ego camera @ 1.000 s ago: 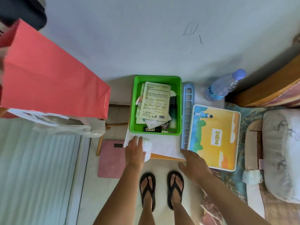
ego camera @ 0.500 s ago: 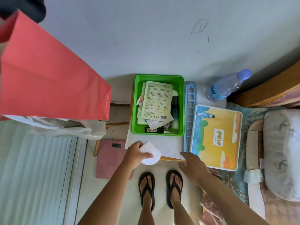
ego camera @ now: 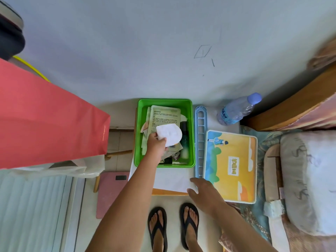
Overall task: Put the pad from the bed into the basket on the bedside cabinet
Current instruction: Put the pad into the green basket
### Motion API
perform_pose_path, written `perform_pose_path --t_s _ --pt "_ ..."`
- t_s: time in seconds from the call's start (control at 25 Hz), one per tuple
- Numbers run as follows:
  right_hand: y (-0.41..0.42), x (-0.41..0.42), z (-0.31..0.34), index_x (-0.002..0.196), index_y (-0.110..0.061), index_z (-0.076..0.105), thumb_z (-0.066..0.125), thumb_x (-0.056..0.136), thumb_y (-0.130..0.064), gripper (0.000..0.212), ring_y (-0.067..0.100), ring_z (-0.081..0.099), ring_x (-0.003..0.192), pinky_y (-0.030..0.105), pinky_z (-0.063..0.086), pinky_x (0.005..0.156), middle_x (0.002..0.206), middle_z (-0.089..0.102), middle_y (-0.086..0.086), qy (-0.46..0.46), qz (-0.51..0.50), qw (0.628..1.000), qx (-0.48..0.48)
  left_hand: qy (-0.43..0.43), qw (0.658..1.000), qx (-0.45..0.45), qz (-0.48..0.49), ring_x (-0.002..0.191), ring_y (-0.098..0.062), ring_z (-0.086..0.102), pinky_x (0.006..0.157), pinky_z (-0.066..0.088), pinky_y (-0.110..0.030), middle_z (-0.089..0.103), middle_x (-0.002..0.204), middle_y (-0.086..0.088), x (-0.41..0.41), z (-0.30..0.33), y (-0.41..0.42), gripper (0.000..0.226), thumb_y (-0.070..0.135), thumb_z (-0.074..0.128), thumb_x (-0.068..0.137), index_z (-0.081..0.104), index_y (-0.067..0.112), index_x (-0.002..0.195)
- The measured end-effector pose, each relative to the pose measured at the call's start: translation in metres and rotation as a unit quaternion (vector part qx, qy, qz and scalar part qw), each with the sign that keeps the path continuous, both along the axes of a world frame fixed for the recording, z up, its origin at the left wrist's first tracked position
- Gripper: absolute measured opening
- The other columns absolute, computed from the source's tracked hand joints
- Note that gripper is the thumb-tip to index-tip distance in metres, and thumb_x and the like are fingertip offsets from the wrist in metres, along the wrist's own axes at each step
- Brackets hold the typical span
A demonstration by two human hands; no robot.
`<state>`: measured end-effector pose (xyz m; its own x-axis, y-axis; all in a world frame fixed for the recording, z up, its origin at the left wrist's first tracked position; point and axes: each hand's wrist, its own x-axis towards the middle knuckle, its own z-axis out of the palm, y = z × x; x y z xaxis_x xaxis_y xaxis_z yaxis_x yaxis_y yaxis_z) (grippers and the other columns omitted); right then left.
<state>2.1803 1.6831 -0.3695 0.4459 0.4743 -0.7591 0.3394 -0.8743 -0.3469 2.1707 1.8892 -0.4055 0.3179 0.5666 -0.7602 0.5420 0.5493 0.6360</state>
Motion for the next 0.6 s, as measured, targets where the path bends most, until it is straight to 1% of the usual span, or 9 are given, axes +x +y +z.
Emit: perform_pose_path --t_s 0.08,0.16,0.28,0.36,0.4,0.44,0.48,0.52,0.6 --pt "-0.005 0.005 -0.003 0.139 -0.021 0.038 0.043 0.094 -0.035 0.047 0.02 0.039 0.131 0.034 0.034 0.109 0.143 0.044 0.002 0.005 0.001 1.0 -0.006 0.072 0.995 0.058 -0.048 0.109 -0.031 0.053 0.093 0.051 -0.042 0.044 0.136 -0.018 0.008 -0.006 0.0 0.041 0.01 0.05 0.092 0.042 0.001 0.131" --pt "-0.008 0.008 -0.005 0.139 -0.02 0.038 0.043 0.094 -0.034 0.047 0.021 0.039 0.131 0.034 0.034 0.108 0.142 0.045 0.003 0.005 0.002 1.0 -0.011 0.154 0.971 0.13 -0.127 0.121 -0.035 0.046 0.103 0.044 -0.042 0.032 0.14 -0.02 0.006 -0.007 -0.007 0.046 0.015 0.05 0.092 0.038 0.0 0.134" --pt "-0.012 0.011 -0.004 0.138 -0.019 0.038 0.042 0.095 -0.034 0.046 0.022 0.04 0.13 0.034 0.034 0.107 0.141 0.046 0.004 0.012 0.002 1.0 -0.018 0.187 0.944 0.176 -0.207 0.13 -0.036 0.031 0.106 0.041 -0.045 0.023 0.143 -0.02 -0.007 -0.003 -0.018 0.055 0.015 0.05 0.092 0.029 0.005 0.142" --pt "-0.01 0.012 -0.003 0.137 -0.018 0.039 0.041 0.095 -0.033 0.045 0.023 0.042 0.128 0.035 0.036 0.106 0.139 0.048 0.005 0.019 -0.002 1.0 -0.023 0.177 0.935 0.207 -0.227 0.131 -0.036 0.03 0.106 0.04 -0.046 0.026 0.143 -0.02 -0.017 0.002 -0.025 0.056 0.013 0.049 0.092 0.028 0.007 0.143" --pt "-0.009 0.012 -0.004 0.136 -0.018 0.04 0.041 0.095 -0.032 0.044 0.024 0.044 0.127 0.035 0.037 0.105 0.138 0.049 0.006 0.016 -0.005 1.0 -0.025 0.157 0.933 0.224 -0.235 0.13 -0.035 0.033 0.107 0.038 -0.044 0.031 0.141 -0.02 -0.024 0.005 -0.031 0.052 0.013 0.048 0.093 0.031 0.007 0.142" --pt "-0.02 0.018 -0.001 0.134 -0.017 0.042 0.041 0.095 -0.031 0.042 0.025 0.045 0.125 0.036 0.038 0.104 0.136 0.05 0.007 0.013 -0.021 0.999 -0.025 0.116 0.932 0.228 -0.254 0.128 -0.032 0.039 0.105 0.039 -0.041 0.038 0.137 -0.018 -0.022 0.015 -0.051 0.046 0.014 0.047 0.094 0.036 0.006 0.139" --pt "-0.036 0.025 0.006 0.133 -0.017 0.042 0.041 0.095 -0.031 0.041 0.025 0.045 0.124 0.036 0.039 0.103 0.135 0.051 0.009 0.012 -0.04 0.999 -0.029 0.072 0.934 0.217 -0.275 0.122 -0.028 0.047 0.099 0.042 -0.035 0.047 0.132 -0.015 -0.017 0.029 -0.076 0.04 0.014 0.046 0.095 0.042 0.008 0.134" --pt "-0.034 0.024 0.003 0.134 -0.017 0.042 0.04 0.095 -0.03 0.041 0.026 0.045 0.125 0.037 0.038 0.103 0.135 0.051 0.01 0.014 -0.032 0.999 -0.031 0.044 0.938 0.19 -0.285 0.116 -0.021 0.052 0.092 0.043 -0.03 0.053 0.127 -0.011 -0.025 0.032 -0.089 0.036 0.016 0.045 0.095 0.047 0.01 0.131" --pt "-0.032 0.023 0.001 0.138 -0.017 0.037 0.039 0.096 -0.03 0.044 0.027 0.041 0.128 0.038 0.036 0.106 0.138 0.047 0.01 0.024 -0.02 0.999 -0.041 0.035 0.93 0.146 -0.335 0.109 -0.014 0.055 0.086 0.04 -0.023 0.058 0.125 -0.005 -0.035 0.032 -0.113 0.033 0.02 0.044 0.096 0.052 0.015 0.127"
